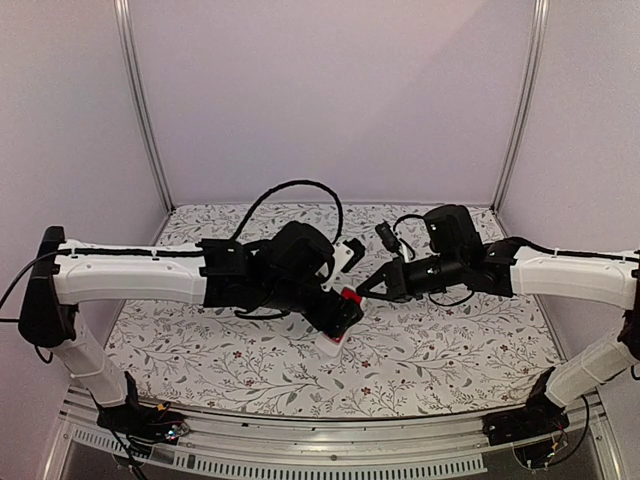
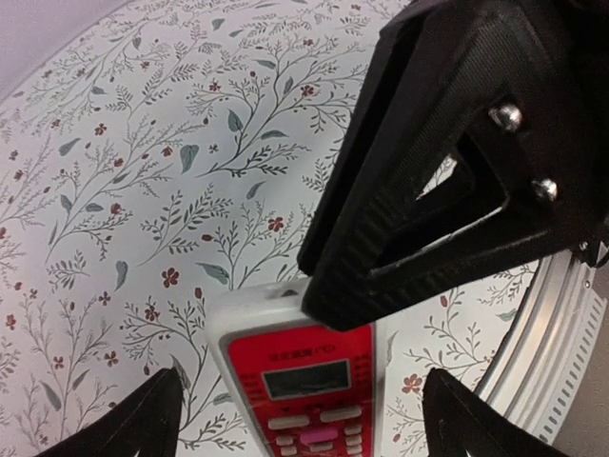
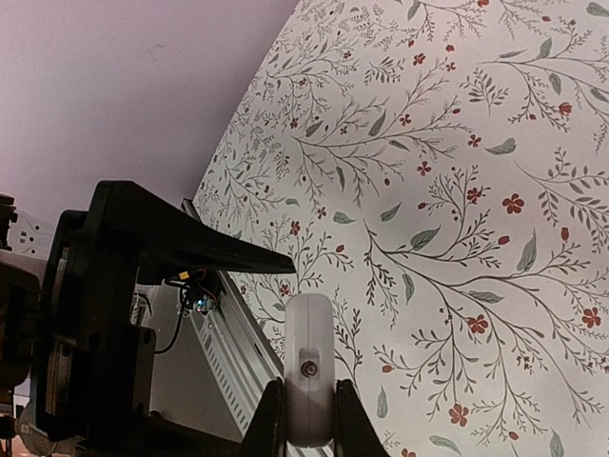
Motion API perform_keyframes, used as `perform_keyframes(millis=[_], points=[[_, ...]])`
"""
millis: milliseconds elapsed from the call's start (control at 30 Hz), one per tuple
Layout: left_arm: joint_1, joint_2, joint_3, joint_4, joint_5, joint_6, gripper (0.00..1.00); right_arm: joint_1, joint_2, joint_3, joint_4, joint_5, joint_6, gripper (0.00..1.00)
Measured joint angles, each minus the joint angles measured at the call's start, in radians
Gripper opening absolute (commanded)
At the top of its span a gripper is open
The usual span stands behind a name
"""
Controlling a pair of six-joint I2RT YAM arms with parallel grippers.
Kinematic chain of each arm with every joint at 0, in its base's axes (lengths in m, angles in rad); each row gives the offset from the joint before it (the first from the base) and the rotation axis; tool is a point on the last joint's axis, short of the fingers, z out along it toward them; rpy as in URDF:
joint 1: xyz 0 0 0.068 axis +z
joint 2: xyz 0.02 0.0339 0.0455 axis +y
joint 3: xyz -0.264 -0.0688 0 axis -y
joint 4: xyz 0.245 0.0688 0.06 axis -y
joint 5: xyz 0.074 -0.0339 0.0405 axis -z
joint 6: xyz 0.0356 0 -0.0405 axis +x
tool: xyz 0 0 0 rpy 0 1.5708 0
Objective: Load the batteries into the remote control
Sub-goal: Pass from the right arm to the left, then place the remote control at the center of the board.
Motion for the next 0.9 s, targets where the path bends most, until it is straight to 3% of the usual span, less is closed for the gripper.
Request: perform_keyframes(millis=[267, 433, 533, 667, 900], points=[[-0.014, 0.076, 0.047, -0.065, -0.028, -0.025, 0.58, -0.012, 0.001, 0.000, 0.000, -0.016, 0.012, 0.00], [-0.016, 0.090, 0.066, -0.082, -0.046, -0.045, 0.33, -0.024, 0.003, 0.000, 0.000, -0.026, 0.014, 0.00], [-0.016, 0.101, 0.076, -0.088, -0.052, -0.068, 0.26, -0.033, 0.010, 0.002, 0.003, -0.034, 0.012, 0.24], [-0.007, 0.132, 0.098, -0.091, -0.062, -0.122, 0.26, -0.069, 0.023, 0.003, 0.005, -0.063, 0.018, 0.50], [0.091, 0.262, 0.219, -0.191, -0.065, -0.276, 0.25, -0.194, 0.007, 0.003, -0.048, -0.017, -0.008, 0.61]])
